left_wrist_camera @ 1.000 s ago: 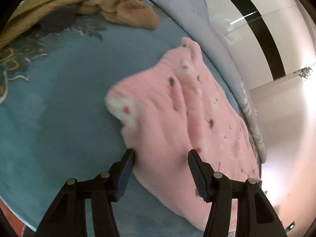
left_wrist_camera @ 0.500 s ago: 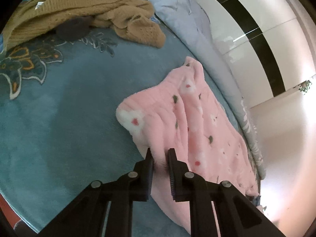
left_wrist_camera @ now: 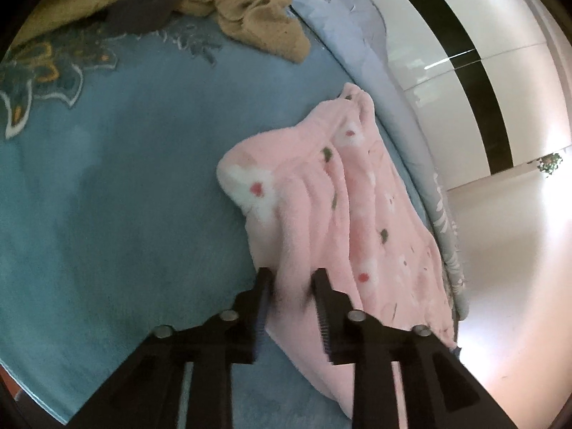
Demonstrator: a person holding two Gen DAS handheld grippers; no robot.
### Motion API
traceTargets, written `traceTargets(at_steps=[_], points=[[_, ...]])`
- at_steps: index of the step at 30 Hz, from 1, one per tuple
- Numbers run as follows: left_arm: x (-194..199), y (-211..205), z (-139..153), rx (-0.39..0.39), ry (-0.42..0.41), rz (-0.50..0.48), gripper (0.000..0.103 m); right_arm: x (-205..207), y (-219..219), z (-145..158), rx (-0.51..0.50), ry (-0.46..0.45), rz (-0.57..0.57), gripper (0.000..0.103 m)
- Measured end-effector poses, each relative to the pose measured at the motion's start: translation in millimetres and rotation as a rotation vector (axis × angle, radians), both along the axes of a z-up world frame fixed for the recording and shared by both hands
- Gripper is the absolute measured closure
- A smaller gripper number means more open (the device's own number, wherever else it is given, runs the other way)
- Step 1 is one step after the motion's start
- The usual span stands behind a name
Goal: Fold clothes
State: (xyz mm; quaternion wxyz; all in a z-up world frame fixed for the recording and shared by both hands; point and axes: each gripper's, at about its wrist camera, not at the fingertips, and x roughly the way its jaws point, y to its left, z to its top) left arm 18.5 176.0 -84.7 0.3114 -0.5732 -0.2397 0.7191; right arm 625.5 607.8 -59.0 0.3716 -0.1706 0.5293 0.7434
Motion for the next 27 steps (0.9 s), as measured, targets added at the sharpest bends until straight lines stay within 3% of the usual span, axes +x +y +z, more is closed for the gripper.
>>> traceTargets(at_steps=[3,4,5,10,13,24,26,27], points=[[0,2,0,-0.01,0.001,-0.016,0.064,-2,-1,-6,-0.007,0.02,-0.003,0.07],[1,2,1,-0.011,0.002,-0.019,0.063,-2,-2,-4,0.002,0.028,-0.008,0.088],[1,2,2,-0.01,0.002,-0.021,0.062,-1,-3,-1,0.013,0.042,-0.011,0.096],[1,2,1,0.004,-0.006,-0.029,0.059,20,-15,36,0.141,0.162,-0.005,0.1],[-1,1,-2,0.027,-0.021,-0.022,0.057,32,-22,49,0.198,0.163,-0.005,0.1],[-13,0,-6,0.082,-0.073,0.041,0.054,33,-13,39,0.181,0.186,-0.017,0.1],[-13,6,-6,0.079,-0.059,0.034,0.056,26,-12,42,0.193,0.19,-0.012,0.1],[-12,8,-5,0.084,-0.05,0.033,0.066,24,-13,44,0.199,0.194,-0.009,0.1]])
